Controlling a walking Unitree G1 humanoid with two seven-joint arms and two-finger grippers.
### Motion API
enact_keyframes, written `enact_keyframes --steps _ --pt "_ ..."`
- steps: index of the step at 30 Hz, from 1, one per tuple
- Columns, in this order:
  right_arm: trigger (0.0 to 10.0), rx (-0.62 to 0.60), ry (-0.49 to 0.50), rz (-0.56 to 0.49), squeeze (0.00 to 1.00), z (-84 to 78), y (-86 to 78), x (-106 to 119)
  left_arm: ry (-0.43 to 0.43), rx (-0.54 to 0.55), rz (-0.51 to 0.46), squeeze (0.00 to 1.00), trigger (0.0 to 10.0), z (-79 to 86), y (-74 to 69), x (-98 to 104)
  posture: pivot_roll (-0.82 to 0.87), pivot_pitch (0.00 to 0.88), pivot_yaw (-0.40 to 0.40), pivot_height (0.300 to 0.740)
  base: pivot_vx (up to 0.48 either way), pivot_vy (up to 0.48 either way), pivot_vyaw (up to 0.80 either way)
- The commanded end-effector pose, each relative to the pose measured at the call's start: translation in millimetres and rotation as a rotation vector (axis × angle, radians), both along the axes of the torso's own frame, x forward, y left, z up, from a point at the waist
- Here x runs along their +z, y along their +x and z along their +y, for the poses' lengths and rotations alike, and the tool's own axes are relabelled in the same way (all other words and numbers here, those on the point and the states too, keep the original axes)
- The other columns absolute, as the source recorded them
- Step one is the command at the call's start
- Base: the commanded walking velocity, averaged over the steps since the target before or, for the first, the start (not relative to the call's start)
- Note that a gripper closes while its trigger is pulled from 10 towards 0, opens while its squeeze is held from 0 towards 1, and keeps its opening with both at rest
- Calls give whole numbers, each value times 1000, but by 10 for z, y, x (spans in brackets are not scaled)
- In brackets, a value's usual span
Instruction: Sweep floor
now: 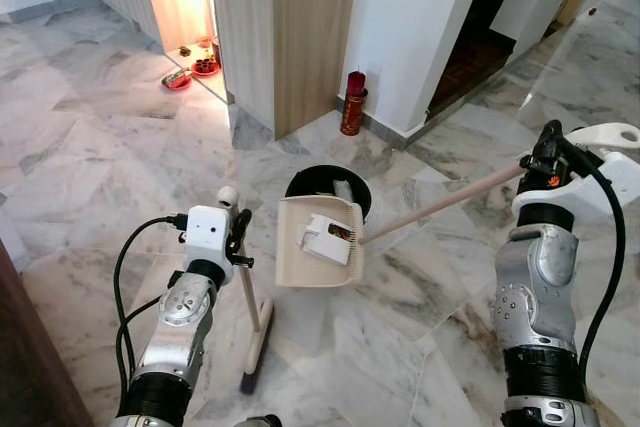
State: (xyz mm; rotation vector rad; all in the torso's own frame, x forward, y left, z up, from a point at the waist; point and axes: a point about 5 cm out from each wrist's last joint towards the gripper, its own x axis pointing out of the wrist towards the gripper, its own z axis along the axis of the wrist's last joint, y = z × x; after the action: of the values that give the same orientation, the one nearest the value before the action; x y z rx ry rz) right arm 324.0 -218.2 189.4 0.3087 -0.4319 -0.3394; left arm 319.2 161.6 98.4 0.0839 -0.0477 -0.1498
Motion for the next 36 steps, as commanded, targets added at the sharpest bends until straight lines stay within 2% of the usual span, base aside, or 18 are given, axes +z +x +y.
enact_keyframes --steps 1,11,24,36 --pt "10000 -7 -28 -83 0 5 -39 195 -7 -4 -31 0 10000 -13 30 64 234 53 -96 740 0 0 0" --pt "10000 0 -34 -95 0 20 -31 270 -7 6 -29 0 10000 6 16 56 234 65 -99 740 0 0 0" --pt "10000 30 -94 -182 0 107 -44 466 -4 12 -27 0 10000 21 10 47 233 61 -96 740 0 0 0" --pt "10000 38 -99 -188 0 119 -47 480 3 6 -35 0 10000 14 23 63 235 54 -95 740 0 0 0"
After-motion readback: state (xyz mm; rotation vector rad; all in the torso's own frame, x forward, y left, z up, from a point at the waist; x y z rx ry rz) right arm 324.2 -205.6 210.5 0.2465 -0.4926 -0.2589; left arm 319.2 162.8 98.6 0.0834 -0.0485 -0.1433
